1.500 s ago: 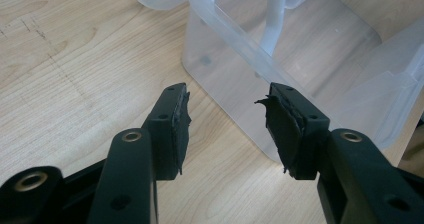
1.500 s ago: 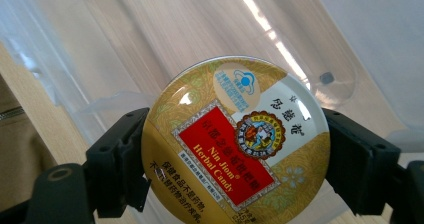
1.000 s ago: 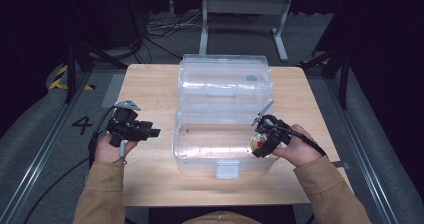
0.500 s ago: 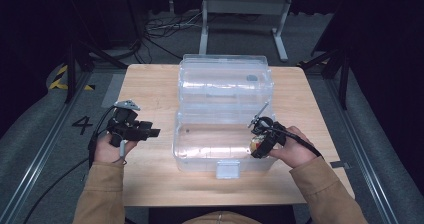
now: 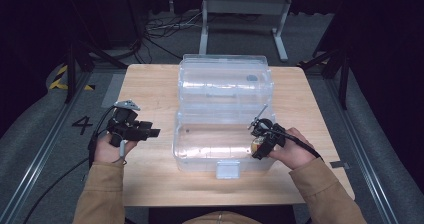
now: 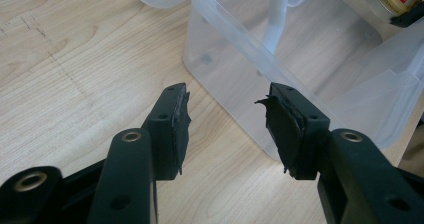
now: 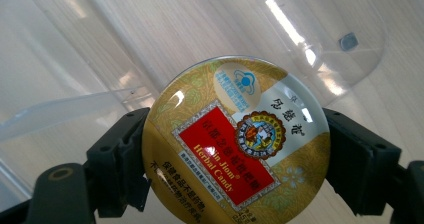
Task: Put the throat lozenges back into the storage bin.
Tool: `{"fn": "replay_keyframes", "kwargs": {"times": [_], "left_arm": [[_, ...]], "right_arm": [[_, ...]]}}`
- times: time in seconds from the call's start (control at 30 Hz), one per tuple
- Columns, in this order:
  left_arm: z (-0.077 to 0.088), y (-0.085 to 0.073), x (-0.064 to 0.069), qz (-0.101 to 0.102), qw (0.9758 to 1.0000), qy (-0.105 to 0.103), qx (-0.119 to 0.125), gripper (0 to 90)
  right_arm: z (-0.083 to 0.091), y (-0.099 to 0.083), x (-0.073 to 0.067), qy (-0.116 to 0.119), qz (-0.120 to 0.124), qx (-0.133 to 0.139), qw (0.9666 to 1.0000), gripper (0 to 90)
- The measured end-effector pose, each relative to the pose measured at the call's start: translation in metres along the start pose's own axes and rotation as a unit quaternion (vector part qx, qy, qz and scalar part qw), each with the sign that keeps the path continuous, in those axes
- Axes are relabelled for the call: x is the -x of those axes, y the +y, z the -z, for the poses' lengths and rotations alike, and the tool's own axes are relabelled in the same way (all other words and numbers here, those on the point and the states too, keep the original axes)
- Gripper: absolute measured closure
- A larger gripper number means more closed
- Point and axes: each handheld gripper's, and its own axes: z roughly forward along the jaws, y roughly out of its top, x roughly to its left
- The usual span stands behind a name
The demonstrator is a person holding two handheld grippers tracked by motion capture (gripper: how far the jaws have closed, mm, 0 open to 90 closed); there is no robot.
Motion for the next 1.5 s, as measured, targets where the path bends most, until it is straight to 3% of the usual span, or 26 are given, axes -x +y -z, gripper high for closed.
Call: {"fn": "replay_keyframes", "kwargs": {"times": [0.37,1.5], "left_arm": [[0.0,-0.0001,-0.0003,0.0,1.0,0.0,0.0,51.6],[-0.0003,-0.0007,-0.0015,0.001,1.0,-0.002,0.0,51.5]], "right_arm": [[-0.0026,0.0006,-0.0002,0.013,-0.025,0.0,0.9996,19.8],[-0.0023,0.0,0.0005,0.014,-0.022,0.002,0.9997,18.2]]}}
